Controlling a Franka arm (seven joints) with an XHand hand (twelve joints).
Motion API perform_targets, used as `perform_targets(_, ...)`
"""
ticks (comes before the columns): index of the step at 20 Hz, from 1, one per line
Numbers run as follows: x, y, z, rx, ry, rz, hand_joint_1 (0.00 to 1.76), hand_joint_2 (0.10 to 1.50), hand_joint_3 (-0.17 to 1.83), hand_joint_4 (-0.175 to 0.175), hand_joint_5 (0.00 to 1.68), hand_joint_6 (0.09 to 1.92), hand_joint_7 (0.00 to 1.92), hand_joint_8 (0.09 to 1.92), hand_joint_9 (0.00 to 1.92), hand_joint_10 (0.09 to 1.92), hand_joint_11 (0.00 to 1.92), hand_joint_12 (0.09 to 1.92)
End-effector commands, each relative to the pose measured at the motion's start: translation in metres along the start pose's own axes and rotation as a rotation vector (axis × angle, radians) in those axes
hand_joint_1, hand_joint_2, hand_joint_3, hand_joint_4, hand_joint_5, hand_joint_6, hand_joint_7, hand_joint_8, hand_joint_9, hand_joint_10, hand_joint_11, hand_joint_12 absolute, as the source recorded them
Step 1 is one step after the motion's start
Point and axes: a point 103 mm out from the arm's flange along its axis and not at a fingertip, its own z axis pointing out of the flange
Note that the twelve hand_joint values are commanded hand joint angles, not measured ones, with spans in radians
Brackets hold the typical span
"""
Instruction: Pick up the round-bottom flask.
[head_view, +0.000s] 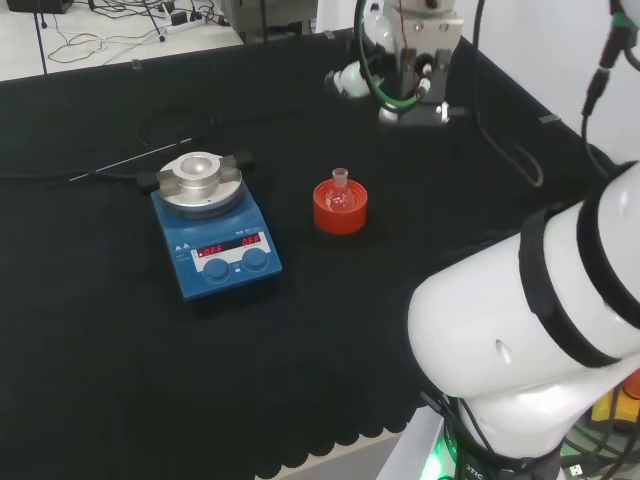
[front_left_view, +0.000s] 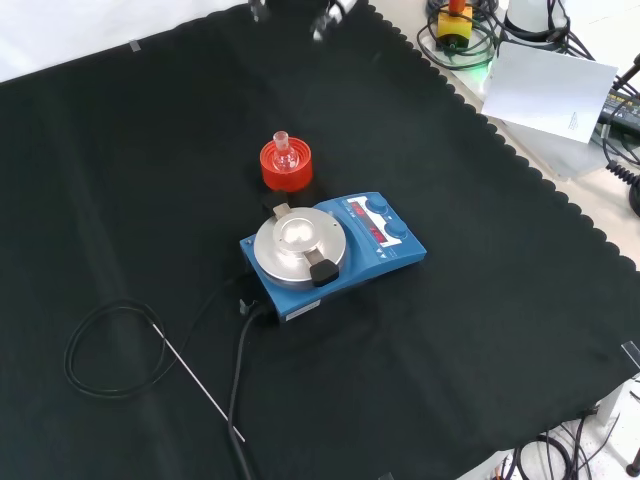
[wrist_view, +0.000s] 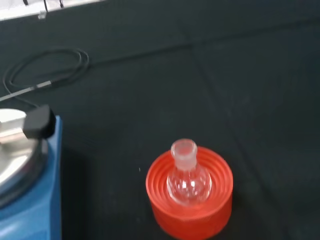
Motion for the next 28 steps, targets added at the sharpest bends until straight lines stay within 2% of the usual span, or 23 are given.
perform_targets(1, -0.010, 0.026, 0.085, 0.056, 0.047, 0.030, 0.77, 0.80, 0.30, -0.016, 0.55, 0.13, 0.31, 0.63, 0.49, 0.63, 0.16, 1.39)
perform_targets(5, -0.010, 0.032, 0.110, 0.070, 0.074, 0.040, 0.83, 0.67, 0.48, -0.013, 0.57, 0.09, 0.30, 0.63, 0.49, 0.63, 0.17, 1.39)
perform_targets(13, -0.006, 0.042, 0.165, 0.114, 0.101, 0.056, 0.90, 0.58, 0.55, -0.009, 0.61, 0.10, 0.28, 0.64, 0.48, 0.63, 0.16, 1.40)
perform_targets(28, -0.012, 0.063, 0.194, 0.082, 0.129, 0.100, 0.93, 0.55, 0.59, -0.016, 0.68, 0.14, 0.29, 0.65, 0.49, 0.64, 0.16, 1.40)
